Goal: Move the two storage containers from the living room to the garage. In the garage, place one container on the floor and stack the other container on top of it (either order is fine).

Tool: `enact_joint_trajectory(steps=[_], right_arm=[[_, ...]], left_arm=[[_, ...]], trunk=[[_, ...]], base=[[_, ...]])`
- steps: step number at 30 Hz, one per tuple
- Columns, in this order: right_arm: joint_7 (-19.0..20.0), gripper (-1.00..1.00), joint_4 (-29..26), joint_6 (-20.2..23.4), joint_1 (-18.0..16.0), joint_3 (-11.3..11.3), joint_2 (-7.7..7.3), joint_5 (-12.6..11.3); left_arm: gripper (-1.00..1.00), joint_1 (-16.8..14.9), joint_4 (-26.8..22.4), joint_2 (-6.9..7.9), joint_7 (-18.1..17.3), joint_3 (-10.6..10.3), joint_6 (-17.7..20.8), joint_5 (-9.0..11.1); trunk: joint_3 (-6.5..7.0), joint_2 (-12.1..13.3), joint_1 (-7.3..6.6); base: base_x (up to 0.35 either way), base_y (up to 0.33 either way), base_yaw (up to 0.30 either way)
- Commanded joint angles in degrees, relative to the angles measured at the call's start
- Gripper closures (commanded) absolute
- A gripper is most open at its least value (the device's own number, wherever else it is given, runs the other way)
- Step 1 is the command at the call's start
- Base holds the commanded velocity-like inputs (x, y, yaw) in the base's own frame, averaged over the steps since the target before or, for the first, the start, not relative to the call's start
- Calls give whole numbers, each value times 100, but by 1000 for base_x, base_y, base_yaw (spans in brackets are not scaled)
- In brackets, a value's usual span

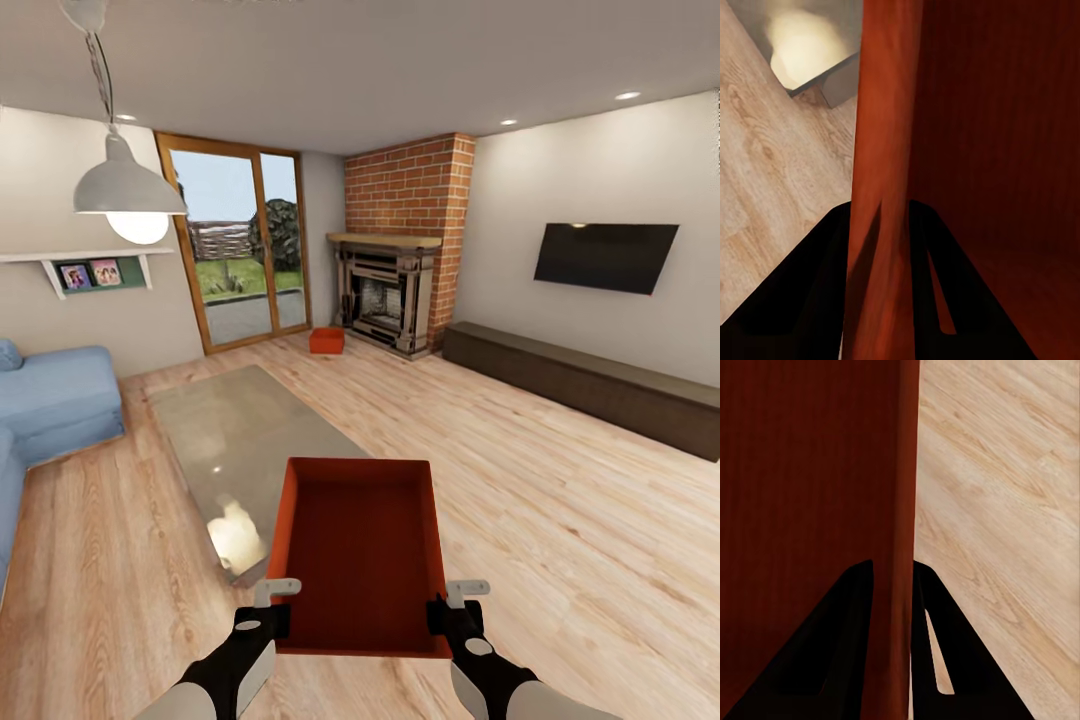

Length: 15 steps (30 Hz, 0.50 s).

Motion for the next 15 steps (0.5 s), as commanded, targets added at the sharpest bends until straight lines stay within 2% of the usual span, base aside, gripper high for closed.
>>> enact_joint_trajectory(steps=[1, 15], right_arm=[[-62, 100, 10, -21, -7, -150, 0, -50], [-62, 100, 10, -21, -8, -150, 0, -50]], left_arm=[[100, -2, -23, 1, 59, 31, 38, -42], [100, -2, -24, 1, 68, 38, 37, -42]], trunk=[[-4, -13, 4], [125, -13, 4]], base=[[0, 0, 0], [0, 0, 0]])
